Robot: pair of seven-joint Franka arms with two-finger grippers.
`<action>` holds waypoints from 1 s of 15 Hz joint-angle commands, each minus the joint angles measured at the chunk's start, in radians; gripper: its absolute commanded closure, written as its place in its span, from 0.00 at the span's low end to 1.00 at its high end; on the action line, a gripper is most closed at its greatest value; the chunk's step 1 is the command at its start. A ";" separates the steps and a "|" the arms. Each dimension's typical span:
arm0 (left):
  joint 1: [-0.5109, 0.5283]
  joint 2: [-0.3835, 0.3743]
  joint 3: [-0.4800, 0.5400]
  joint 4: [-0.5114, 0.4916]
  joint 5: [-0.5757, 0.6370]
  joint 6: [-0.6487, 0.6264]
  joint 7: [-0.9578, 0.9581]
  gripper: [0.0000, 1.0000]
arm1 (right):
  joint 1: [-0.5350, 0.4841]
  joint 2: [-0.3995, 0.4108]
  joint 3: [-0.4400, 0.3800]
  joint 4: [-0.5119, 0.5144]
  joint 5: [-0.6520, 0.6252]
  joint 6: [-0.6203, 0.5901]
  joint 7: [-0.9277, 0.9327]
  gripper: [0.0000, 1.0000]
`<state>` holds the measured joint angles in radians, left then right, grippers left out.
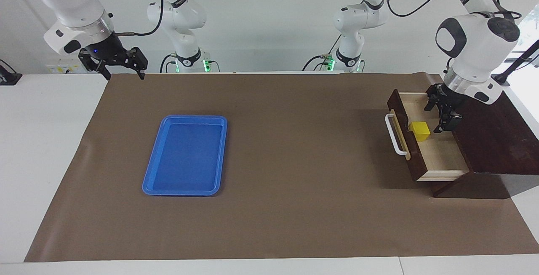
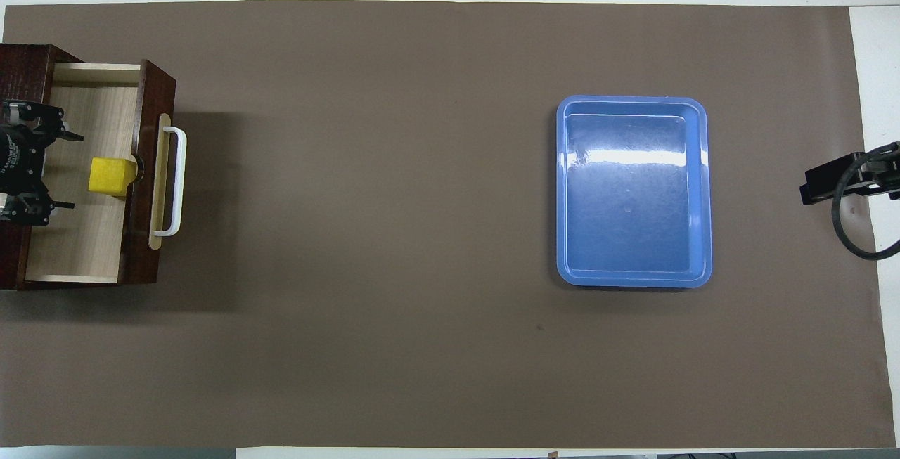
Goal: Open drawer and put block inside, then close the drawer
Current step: 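Lower the cube into the drawer and open the left gripper, then push the open drawer shut with the left gripper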
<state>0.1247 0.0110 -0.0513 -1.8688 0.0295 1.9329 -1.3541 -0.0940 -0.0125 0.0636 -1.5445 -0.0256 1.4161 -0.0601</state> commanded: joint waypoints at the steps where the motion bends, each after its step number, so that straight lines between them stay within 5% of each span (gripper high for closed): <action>1: -0.002 -0.026 -0.007 0.045 0.017 -0.071 0.009 0.00 | -0.013 -0.011 0.004 -0.008 0.003 0.003 -0.027 0.00; 7: -0.010 -0.048 -0.015 0.161 0.017 -0.152 0.269 0.00 | -0.007 -0.012 0.004 -0.009 0.003 0.006 -0.027 0.00; 15: -0.036 -0.079 -0.042 0.152 -0.008 -0.170 0.541 0.00 | -0.012 -0.012 0.002 -0.008 0.003 0.009 -0.027 0.00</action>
<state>0.1072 -0.0510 -0.0963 -1.7092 0.0276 1.7761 -0.8402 -0.0939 -0.0126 0.0639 -1.5445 -0.0256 1.4162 -0.0605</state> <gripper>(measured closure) 0.000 0.000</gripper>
